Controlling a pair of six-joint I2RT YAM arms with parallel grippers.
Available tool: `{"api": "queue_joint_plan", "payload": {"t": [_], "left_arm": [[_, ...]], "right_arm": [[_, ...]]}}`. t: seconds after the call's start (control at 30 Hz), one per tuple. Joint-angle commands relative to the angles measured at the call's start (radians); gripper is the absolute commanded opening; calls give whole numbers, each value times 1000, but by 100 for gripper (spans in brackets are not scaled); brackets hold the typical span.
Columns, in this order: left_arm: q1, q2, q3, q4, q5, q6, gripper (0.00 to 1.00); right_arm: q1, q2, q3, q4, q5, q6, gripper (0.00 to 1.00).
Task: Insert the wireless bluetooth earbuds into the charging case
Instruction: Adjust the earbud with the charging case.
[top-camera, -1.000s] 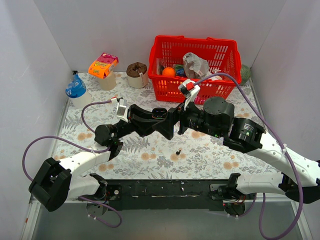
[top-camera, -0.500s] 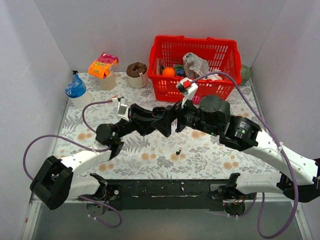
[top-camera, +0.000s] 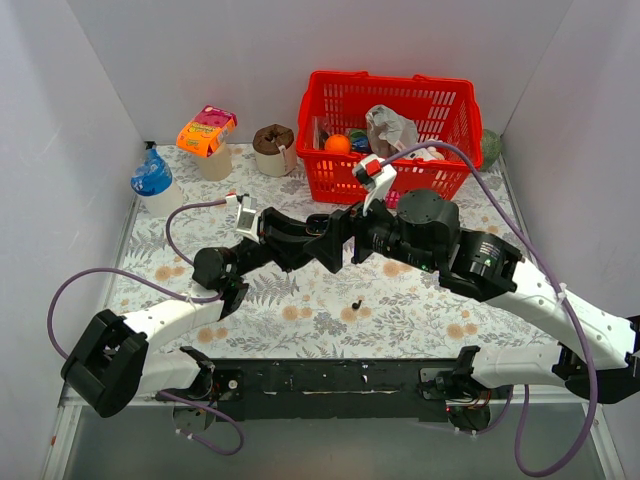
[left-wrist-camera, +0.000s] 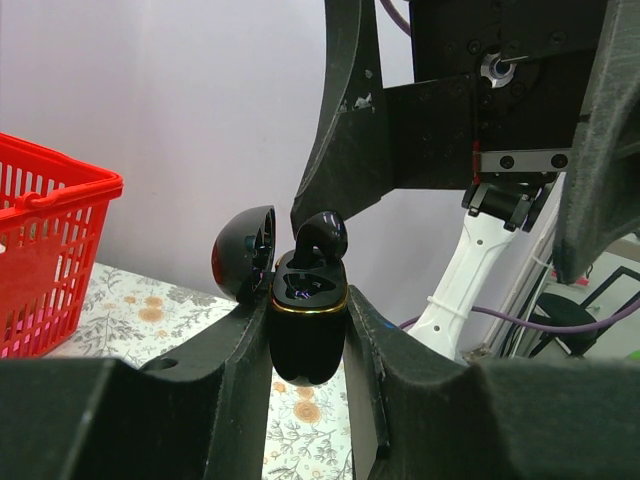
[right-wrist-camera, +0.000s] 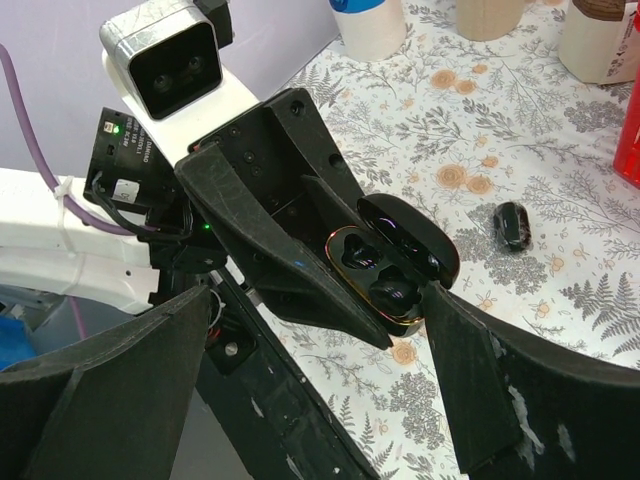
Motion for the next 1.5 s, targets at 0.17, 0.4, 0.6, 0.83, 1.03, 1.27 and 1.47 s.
{"api": "queue_joint_plan", "payload": {"t": [0.17,0.4,0.6,0.83,1.03,1.27,1.47], "left_arm": [[-7,-38,18,37,17,-2,0],[-7,-52,12,57,60,-17,0],[-5,-52,13,63,71,-29,0],[-5,-49,27,62,85,-38,0],[-5,-49,29,66,94,-43,0],[-5,-55,30,68,100,-46,0],[-5,-56,33,74,105,-51,0]], "right_arm": [[7,-55,67,-46,77,-38,94],[7,-89,83,-105,160,-99,77],[7,-86,73,-119,146,-113,62],[9,-70,54,-114,137,-109,64],[7,-57,47,-117,143,-102,68],[9,-44,42,-125,165,-101,69],[7,-34,36,-131,171,-96,70]]}}
